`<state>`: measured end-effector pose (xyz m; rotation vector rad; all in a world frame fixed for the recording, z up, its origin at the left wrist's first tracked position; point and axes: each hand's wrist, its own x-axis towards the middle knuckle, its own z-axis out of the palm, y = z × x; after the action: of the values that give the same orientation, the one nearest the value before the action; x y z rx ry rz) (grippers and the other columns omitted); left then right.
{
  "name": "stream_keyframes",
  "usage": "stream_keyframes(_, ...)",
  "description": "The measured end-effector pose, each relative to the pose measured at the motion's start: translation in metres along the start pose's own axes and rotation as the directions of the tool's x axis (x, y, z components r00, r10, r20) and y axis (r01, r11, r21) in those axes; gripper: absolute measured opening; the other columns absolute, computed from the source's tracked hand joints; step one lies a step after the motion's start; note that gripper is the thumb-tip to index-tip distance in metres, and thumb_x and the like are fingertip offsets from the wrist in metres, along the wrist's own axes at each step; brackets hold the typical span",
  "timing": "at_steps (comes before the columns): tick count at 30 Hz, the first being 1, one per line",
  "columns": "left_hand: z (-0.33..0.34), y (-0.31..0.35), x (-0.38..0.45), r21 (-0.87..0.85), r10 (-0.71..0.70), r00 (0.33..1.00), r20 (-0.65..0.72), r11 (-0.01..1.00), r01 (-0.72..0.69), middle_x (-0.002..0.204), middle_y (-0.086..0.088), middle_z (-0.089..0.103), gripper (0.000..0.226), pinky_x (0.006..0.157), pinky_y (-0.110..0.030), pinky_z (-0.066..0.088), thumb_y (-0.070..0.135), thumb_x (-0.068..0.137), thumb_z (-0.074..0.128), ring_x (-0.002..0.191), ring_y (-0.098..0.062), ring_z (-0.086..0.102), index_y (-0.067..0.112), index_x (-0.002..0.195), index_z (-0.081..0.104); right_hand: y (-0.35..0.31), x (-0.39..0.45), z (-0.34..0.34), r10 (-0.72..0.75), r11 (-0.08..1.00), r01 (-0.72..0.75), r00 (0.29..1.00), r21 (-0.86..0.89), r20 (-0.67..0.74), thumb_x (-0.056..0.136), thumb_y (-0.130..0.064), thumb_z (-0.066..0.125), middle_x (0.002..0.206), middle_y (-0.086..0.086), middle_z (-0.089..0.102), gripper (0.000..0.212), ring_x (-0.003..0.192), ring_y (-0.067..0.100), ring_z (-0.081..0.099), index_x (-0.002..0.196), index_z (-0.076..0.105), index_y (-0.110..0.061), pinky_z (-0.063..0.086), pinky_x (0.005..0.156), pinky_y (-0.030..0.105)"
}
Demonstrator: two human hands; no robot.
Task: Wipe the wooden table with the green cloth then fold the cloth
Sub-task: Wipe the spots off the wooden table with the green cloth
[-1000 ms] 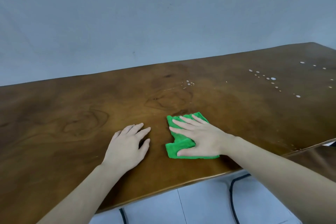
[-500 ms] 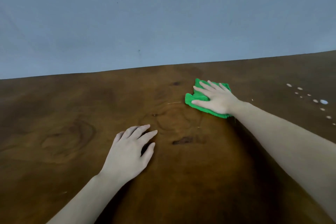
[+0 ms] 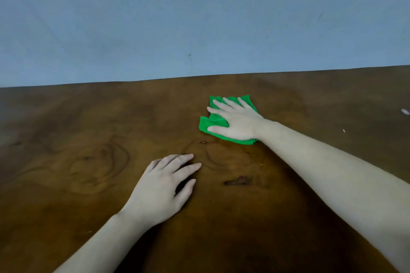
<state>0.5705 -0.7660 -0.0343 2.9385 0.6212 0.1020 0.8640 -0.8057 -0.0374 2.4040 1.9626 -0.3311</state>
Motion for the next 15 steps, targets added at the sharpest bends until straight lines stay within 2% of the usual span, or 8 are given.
stream_keyframes(5, 0.000, -0.003, 0.005, 0.020, 0.017, 1.000, 0.000, 1.000, -0.017, 0.147, 0.021, 0.043, 0.048, 0.109, -0.029, 0.021, 0.057, 0.096, 0.027, 0.138, -0.006, 0.035, 0.046, 0.138, 0.048, -0.019, -0.071, 0.014, -0.101, 0.995, 0.101, 0.995, 0.001, 0.009, 0.090, -0.084, 0.017, 0.167, -0.017, -0.012, 0.081, 0.153, 0.007, -0.018, 0.160, 0.004, -0.045, -0.013, 0.125, 0.044)
stream_keyframes(8, -0.001, -0.006, 0.015, 0.024, 0.027, 1.000, 0.002, 0.999, -0.027, 0.149, 0.021, 0.040, 0.052, 0.110, -0.029, 0.017, 0.060, 0.095, 0.022, 0.140, -0.006, 0.032, 0.047, 0.140, 0.045, -0.012, -0.116, 0.016, -0.098, 0.995, 0.098, 0.995, -0.002, 0.033, 0.086, -0.088, 0.011, 0.165, -0.023, -0.016, 0.080, 0.150, 0.001, -0.025, 0.157, 0.002, -0.052, -0.016, 0.124, 0.039)
stream_keyframes(11, 0.000, -0.006, 0.030, 0.016, 0.025, 1.000, -0.001, 1.000, -0.025, 0.151, 0.020, 0.038, 0.055, 0.111, -0.028, 0.014, 0.061, 0.094, 0.018, 0.141, -0.006, 0.029, 0.047, 0.142, 0.043, 0.011, -0.144, 0.012, -0.003, 1.000, 0.002, 0.998, 0.022, 0.056, 0.081, -0.092, 0.003, 0.162, -0.028, -0.018, 0.074, 0.146, -0.005, -0.029, 0.149, -0.001, -0.063, -0.018, 0.123, 0.035)
stream_keyframes(15, 0.000, -0.001, 0.055, 0.020, 0.019, 1.000, 0.001, 1.000, -0.019, 0.153, 0.019, 0.035, 0.060, 0.114, -0.031, 0.017, 0.063, 0.092, 0.014, 0.142, -0.007, 0.027, 0.046, 0.144, 0.038, 0.063, -0.141, 0.001, 0.181, 0.980, -0.185, 0.982, 0.070, 0.052, 0.075, -0.095, 0.001, 0.163, -0.028, -0.013, 0.075, 0.149, -0.003, -0.023, 0.144, 0.002, -0.068, -0.014, 0.123, 0.034)
